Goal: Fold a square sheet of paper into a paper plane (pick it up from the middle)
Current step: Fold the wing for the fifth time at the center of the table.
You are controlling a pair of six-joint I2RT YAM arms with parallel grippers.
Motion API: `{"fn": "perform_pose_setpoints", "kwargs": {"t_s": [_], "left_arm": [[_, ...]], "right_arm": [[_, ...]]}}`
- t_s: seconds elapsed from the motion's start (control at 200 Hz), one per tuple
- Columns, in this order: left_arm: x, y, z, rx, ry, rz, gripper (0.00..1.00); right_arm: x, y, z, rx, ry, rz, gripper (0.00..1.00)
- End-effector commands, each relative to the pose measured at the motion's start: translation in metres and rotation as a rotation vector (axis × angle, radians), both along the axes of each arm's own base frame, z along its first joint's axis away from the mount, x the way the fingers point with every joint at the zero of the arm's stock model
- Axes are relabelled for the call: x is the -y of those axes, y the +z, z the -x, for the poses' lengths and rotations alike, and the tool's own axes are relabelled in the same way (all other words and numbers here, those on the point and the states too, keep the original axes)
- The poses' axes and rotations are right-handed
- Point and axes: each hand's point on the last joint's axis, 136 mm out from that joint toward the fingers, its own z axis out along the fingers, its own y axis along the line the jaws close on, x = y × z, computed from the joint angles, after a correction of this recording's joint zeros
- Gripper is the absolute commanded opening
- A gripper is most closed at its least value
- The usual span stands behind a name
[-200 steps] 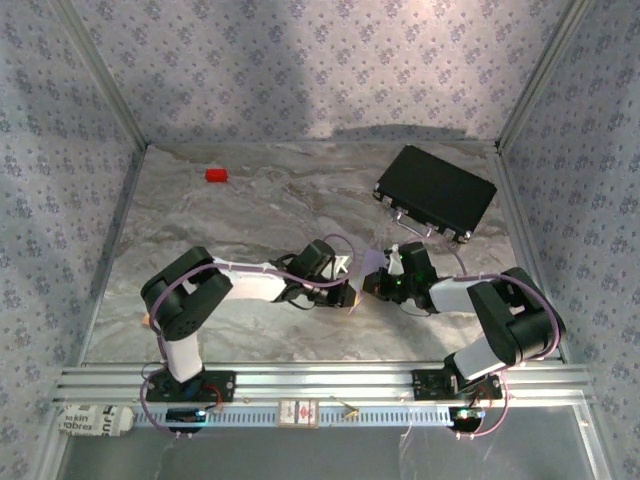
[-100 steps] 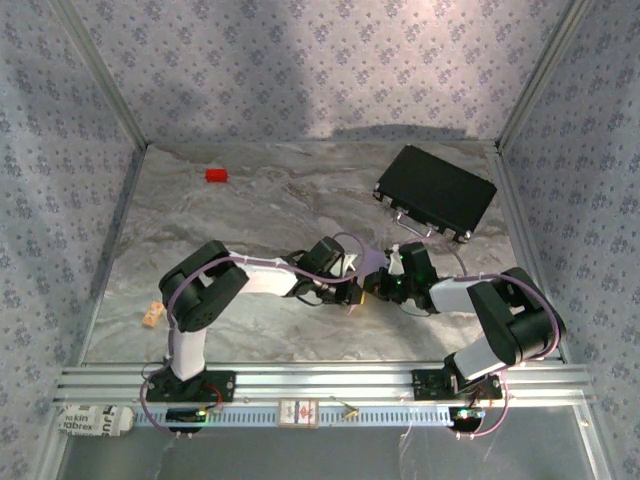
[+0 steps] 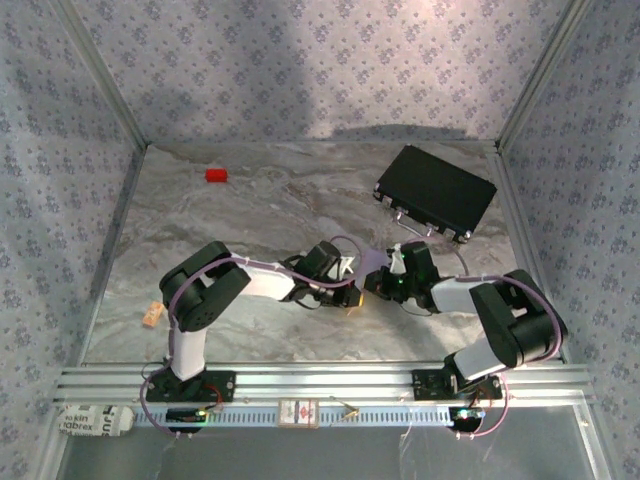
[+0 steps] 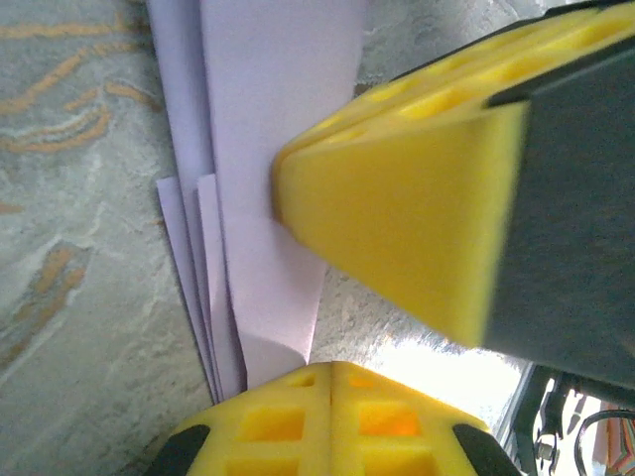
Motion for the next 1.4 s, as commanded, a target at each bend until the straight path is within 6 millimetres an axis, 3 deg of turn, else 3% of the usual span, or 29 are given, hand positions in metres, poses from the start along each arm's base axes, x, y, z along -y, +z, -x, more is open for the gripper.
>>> {"fn": "perform_pose_setpoints", "kwargs": {"t_s": [0.0, 0.105, 0.25, 0.48, 0.785, 1.204, 1.394], "left_arm": [[-0.044, -0.054, 0.029, -0.116, 0.019, -0.208, 0.0], [-0.043, -0.055, 0.028, -0.12, 0.023, -0.205, 0.0], [-0.041, -0.053, 0.027, -0.116, 0.023, -0.199, 0.0], [-0.043, -0.054, 0.028, -0.119, 0.022, -0.203, 0.0], [-0.05, -0.061, 0.033, -0.132, 0.025, -0.218, 0.0], [-0.049, -0.061, 0.034, -0.135, 0.027, -0.207, 0.0], [-0.048, -0.061, 0.033, -0.133, 0.028, -0.203, 0.0]], "right_arm": [[-0.004, 0.017, 0.0, 0.057, 0.038, -0.008, 0.08], [-0.011, 0.02, 0.009, 0.064, 0.079, -0.011, 0.08], [-0.005, 0.0, 0.018, 0.012, 0.07, 0.027, 0.08], [0.002, -0.015, 0.008, -0.023, 0.046, 0.031, 0.07], [0.016, -0.003, -0.015, -0.003, 0.001, 0.018, 0.08], [0.016, 0.017, -0.03, 0.041, 0.016, 0.001, 0.11], [0.026, 0.013, -0.042, 0.032, -0.026, 0.018, 0.13]]}}
